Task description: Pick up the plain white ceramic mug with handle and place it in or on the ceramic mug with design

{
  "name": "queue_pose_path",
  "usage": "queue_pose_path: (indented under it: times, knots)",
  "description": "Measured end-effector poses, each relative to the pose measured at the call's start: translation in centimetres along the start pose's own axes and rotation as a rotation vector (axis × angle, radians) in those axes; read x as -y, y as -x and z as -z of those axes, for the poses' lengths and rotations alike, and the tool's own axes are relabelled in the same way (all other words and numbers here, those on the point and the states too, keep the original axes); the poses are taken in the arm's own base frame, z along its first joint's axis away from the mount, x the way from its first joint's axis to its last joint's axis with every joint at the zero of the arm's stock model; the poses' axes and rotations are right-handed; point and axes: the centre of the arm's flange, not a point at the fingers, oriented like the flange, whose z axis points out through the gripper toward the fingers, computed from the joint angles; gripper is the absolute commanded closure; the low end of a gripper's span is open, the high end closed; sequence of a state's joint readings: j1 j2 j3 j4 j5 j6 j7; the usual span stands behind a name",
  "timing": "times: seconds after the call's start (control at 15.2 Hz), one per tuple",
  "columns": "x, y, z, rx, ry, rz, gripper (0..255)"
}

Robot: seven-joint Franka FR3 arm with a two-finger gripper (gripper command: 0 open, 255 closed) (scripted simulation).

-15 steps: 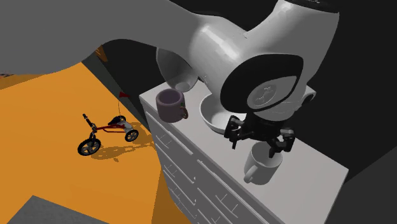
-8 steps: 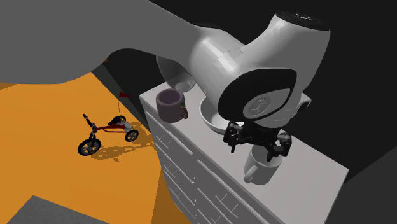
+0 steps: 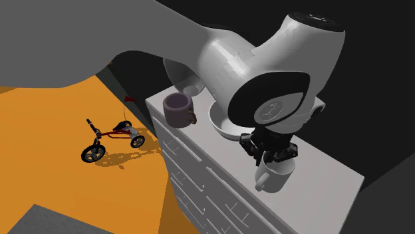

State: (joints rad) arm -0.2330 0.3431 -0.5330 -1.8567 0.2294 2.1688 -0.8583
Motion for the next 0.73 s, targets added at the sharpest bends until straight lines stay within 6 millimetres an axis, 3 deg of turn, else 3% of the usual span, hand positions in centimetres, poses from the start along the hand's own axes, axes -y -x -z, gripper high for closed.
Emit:
queue_pose_path:
  times: [0.4, 0.73]
  knots:
    - [0.0, 0.0, 0.2, 0.000, 0.000, 0.000, 255]
    - [0.0, -0.1, 2.5, 0.000, 0.000, 0.000, 255]
